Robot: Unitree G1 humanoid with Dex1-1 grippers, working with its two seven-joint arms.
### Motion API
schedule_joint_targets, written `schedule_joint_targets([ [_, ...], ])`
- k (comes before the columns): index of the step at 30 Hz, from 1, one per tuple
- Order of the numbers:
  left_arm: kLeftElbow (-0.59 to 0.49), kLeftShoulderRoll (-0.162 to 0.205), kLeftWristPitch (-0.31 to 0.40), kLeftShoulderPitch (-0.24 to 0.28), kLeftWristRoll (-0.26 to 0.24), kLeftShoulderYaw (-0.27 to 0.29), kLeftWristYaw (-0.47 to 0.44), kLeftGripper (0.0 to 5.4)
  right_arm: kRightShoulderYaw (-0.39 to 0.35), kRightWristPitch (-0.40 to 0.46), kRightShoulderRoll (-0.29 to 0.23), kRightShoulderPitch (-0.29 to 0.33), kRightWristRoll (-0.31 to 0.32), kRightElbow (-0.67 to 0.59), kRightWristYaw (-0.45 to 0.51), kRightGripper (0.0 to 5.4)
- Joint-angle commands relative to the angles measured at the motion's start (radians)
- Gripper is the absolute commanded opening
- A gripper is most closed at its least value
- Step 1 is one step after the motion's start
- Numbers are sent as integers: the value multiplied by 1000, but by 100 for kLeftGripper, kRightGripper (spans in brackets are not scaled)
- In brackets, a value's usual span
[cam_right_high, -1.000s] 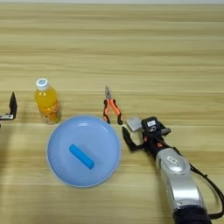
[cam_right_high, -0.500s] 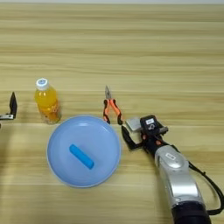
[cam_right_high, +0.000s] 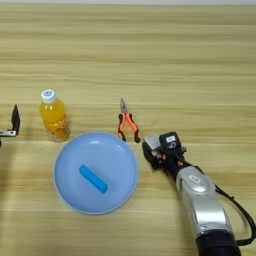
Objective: Move the objects on the table
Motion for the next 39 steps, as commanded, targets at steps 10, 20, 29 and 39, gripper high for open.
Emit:
schedule_joint_targets([
  [10,1,-1,13,-2,10,-3,3,540,-4,13,-6,4,1,3,-3,246],
  [20,1,0,15,-3,12,-1,2,540,-25,-22,10,33,8,-123,-49,246],
  [29,10,4,14,-8,10,2,0,540,19,-38,45,96,21,-297,-36,246],
  [39,10,4,12,-7,11,3,0,540,115,-42,50,158,7,-382,12,246],
])
